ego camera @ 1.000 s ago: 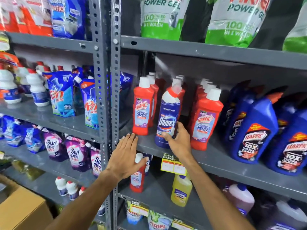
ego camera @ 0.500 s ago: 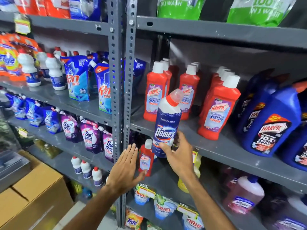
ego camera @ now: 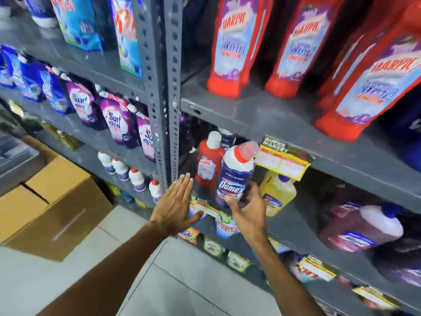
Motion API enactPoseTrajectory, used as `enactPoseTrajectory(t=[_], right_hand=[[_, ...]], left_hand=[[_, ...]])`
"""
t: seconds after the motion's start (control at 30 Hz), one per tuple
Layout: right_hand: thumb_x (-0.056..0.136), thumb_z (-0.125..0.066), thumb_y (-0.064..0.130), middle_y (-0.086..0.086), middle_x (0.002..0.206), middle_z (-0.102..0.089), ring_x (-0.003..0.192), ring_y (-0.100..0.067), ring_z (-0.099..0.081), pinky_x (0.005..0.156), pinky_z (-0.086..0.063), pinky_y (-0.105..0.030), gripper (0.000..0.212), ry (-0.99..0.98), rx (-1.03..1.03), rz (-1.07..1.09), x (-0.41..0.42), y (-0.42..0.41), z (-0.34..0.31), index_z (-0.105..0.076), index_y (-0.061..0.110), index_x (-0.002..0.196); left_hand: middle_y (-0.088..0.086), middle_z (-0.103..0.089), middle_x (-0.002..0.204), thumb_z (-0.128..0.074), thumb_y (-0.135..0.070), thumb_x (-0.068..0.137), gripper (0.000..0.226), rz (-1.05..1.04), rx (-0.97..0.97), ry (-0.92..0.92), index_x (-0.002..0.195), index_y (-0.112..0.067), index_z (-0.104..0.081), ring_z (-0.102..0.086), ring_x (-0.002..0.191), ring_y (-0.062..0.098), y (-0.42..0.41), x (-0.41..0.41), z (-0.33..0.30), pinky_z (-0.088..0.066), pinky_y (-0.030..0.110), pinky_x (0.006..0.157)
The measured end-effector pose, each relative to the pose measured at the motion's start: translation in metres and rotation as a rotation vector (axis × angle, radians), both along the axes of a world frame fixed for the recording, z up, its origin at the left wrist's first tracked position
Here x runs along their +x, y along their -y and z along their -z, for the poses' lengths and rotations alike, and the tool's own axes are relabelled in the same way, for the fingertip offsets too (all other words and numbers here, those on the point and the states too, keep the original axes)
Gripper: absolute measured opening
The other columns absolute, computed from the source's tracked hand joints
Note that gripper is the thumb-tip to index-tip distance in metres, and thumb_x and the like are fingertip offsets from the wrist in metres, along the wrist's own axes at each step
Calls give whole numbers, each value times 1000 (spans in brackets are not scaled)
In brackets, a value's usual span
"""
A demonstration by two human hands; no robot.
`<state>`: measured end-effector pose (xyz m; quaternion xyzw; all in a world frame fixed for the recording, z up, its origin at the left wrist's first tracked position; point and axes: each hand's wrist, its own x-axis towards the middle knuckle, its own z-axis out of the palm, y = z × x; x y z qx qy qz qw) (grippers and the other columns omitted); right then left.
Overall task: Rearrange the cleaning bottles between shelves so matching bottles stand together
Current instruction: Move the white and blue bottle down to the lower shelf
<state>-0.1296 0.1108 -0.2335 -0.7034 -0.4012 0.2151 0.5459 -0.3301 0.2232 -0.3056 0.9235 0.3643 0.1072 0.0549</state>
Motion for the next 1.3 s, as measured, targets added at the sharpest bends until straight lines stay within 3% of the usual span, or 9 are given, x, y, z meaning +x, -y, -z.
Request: enactPoseTrajectory(t=[0.1, 0.23, 0.4, 0.5, 0.63, 0.83, 1.1, 1.2, 1.3], right_hand=[[73, -84, 13, 14, 105, -78, 96, -15, -76, 84, -62, -39, 55, -14, -19, 26, 11, -13, 37, -60, 45, 110], [78, -84, 4, 4, 112, -78, 101, -18, -76, 91, -62, -46, 57, -36, -31, 67, 30, -34, 76, -58, 42, 112], [82, -80, -1, -5, 112, -77, 101, -17, -76, 92, -61, -40, 53, -54, 15, 103, 51, -59, 106, -57, 14, 127], [82, -80, -2, 0, 110, -75, 100, -10, -74, 90, -60, -36, 55, -59, 16, 107, 59, -69, 116, -56, 10, 130], [81, -81, 3, -3, 115, -75, 105, -15, -74, 96, -60, -43, 58, -70, 22, 119, 66, -78, 123, -55, 10, 133], [78, -79, 25, -8, 123, -75, 110, -21, -74, 96, -59, -56, 63, -49, 35, 87, 73, -84, 133, -52, 27, 135], [82, -82, 20, -12, 129, -72, 116, -23, -72, 100, -58, -54, 73, -113, 48, 117, 67, -84, 139, -49, 13, 147], [81, -85, 23, -6, 131, -72, 118, -20, -71, 102, -58, -54, 72, -139, 54, 131, 62, -82, 137, -52, 17, 145], [78, -92, 27, -2, 137, -68, 124, -15, -67, 103, -58, -44, 79, -166, 70, 191, 52, -72, 130, -52, 17, 145]], left_hand=[[26, -10, 170, -22, -76, 97, 104, -6, -2, -34, 160, 6, -15, -12, 159, 36, -7, 8, 30, -20, 51, 128], [25, -8, 170, -33, -73, 94, 105, -41, -24, -47, 160, 6, -12, -10, 159, 36, -19, 23, 61, -22, 54, 127], [27, -7, 169, -38, -73, 96, 106, -96, -13, -52, 160, 7, -11, -9, 159, 37, -26, 40, 84, -16, 52, 129], [27, -10, 169, -37, -74, 96, 106, -125, -5, -49, 159, 8, -14, -11, 158, 38, -26, 44, 96, -14, 50, 129], [28, -11, 169, -31, -76, 96, 107, -134, 7, -58, 159, 8, -13, -10, 158, 38, -27, 47, 104, -15, 51, 129], [26, -11, 169, -33, -74, 96, 104, -139, 7, -19, 160, 7, -15, -8, 159, 36, -26, 46, 106, -14, 51, 129], [23, -6, 171, -40, -71, 97, 103, -131, -33, -26, 161, 5, -14, -3, 160, 34, -26, 44, 104, -11, 48, 130], [22, -5, 170, -38, -72, 97, 103, -135, -33, -38, 161, 5, -13, -4, 159, 34, -25, 44, 101, -9, 47, 130], [21, -5, 170, -38, -72, 97, 103, -139, -43, -45, 161, 4, -13, -3, 159, 33, -26, 44, 99, -4, 45, 129]])
